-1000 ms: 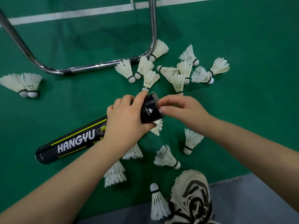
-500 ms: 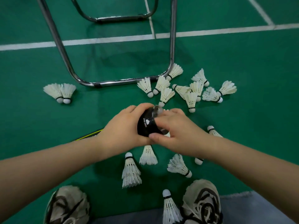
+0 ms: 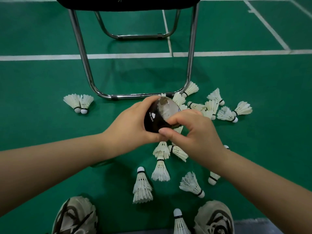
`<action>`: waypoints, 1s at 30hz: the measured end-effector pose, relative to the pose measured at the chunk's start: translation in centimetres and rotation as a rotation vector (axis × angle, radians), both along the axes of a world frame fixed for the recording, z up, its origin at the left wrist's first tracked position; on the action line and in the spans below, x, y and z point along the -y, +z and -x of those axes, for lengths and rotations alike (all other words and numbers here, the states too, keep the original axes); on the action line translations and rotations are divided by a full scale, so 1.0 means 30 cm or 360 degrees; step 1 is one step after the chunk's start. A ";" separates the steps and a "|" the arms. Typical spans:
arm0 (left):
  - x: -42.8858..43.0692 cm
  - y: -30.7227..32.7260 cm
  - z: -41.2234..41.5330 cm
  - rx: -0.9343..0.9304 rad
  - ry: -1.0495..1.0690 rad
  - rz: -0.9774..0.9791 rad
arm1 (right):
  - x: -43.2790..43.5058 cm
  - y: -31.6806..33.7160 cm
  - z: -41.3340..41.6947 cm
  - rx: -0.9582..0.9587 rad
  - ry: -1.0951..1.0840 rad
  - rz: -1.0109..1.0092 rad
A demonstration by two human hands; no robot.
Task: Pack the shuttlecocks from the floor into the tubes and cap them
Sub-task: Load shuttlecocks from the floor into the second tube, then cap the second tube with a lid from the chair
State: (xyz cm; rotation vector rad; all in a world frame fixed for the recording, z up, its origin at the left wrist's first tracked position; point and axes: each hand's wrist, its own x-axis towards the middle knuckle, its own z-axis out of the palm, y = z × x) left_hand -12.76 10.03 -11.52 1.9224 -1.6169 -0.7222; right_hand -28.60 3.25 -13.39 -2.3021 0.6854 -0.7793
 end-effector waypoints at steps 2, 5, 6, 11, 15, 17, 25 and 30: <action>0.013 0.024 -0.001 -0.0049 0.0007 0.0008 | 0.012 0.014 -0.001 0.0068 0.0024 0.0053; 0.023 0.065 -0.024 -0.0071 0.0033 0.0010 | 0.038 0.046 -0.024 0.0155 0.0106 0.0138; 0.024 0.076 -0.037 -0.0063 0.0040 0.0013 | 0.048 0.058 -0.035 0.0172 0.0139 0.0185; 0.014 0.134 -0.110 -0.0194 0.0161 0.0060 | 0.093 0.138 -0.123 0.0196 0.0301 0.0490; -0.003 0.154 -0.167 -0.0356 0.0302 0.0197 | 0.112 0.242 -0.208 -0.0094 0.0467 0.0464; -0.005 0.150 -0.192 -0.0411 0.0378 0.0257 | 0.124 0.291 -0.250 -0.0297 0.0546 0.0436; 0.036 0.173 -0.289 -0.0557 0.0609 0.0462 | 0.127 0.411 -0.429 -0.0473 0.0510 0.0435; 0.057 0.160 -0.347 -0.0561 0.0714 0.0510 | 0.118 0.386 -0.525 -0.0463 0.0439 0.0602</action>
